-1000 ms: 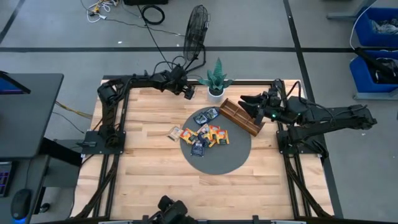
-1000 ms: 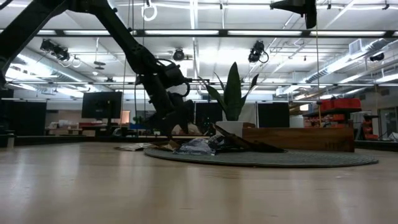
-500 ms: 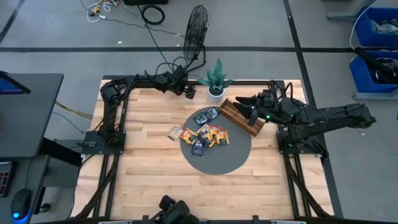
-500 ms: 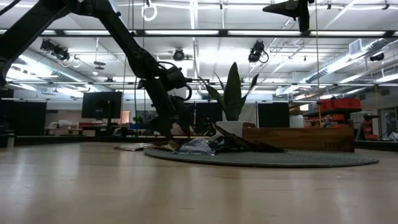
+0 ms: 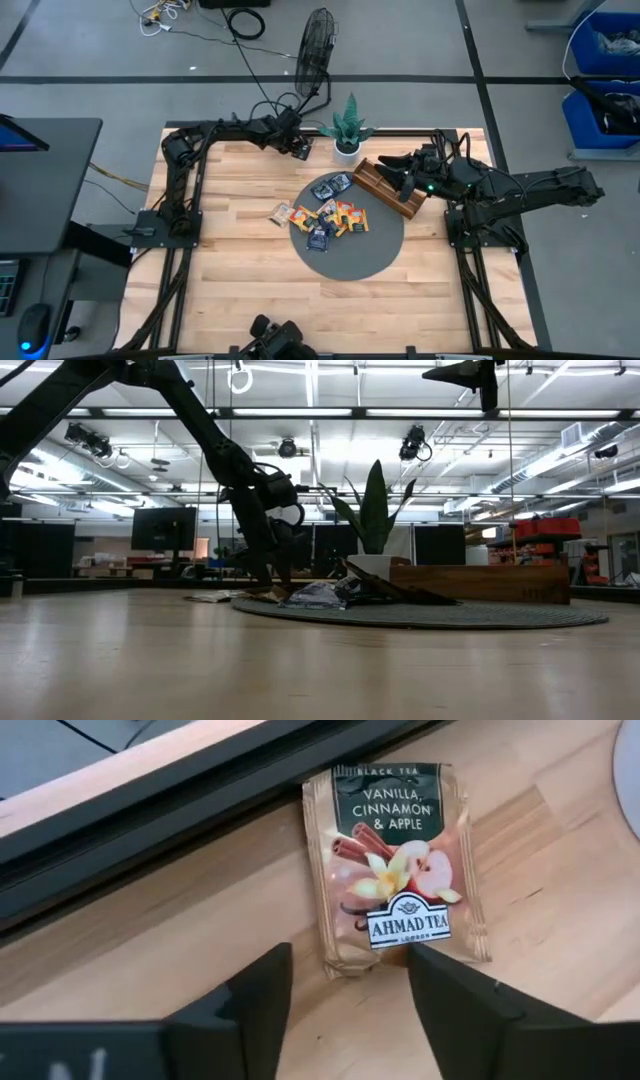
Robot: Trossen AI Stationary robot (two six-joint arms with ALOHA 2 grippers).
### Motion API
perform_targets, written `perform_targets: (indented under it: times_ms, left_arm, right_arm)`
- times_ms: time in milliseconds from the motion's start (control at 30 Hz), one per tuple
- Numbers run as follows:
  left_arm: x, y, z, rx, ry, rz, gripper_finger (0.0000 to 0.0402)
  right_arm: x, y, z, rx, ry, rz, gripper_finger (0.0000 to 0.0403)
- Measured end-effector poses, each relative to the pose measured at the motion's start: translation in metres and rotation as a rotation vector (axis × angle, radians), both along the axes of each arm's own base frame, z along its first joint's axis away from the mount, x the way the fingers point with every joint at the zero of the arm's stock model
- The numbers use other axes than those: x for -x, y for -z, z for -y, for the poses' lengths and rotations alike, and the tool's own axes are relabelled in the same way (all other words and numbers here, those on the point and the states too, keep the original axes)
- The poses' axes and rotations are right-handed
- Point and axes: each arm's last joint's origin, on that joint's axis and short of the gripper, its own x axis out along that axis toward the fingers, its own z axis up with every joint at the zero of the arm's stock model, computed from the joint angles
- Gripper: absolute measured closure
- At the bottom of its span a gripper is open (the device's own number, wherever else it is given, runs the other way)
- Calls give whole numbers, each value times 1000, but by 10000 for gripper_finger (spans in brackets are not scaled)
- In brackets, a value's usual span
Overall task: Pick & Place Tea
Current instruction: Put the brown tea tag into the wooden organizer
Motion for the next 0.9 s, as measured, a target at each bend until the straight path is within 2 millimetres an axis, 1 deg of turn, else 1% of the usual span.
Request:
perform_targets:
  times_ms: [133,233,333,500,533,667,833,900]
  left_arm:
    - [0,0,0,6,13,2,223]
    - [1,1,1,8,30,-17,251]
    - [2,2,2,10,44,-40,295]
    - [4,3,1,6,73,-69,384]
    - [5,4,1,8,74,-70,391]
    - [5,4,1,32,99,-56,398]
    - [14,-8,9,74,162,-109,399]
    - [17,-16,12,72,186,-122,400]
  right_arm:
    - [0,0,0,0,0,-1,172]
    - [0,0,0,1,0,-2,172]
    - [0,0,0,3,0,-3,172]
    - [0,0,0,3,0,-3,172]
    - [0,0,0,3,0,-3,172]
    - [0,0,0,3,0,-4,172]
    - [0,0,0,3,-1,-4,172]
    - [0,0,0,3,-1,-4,172]
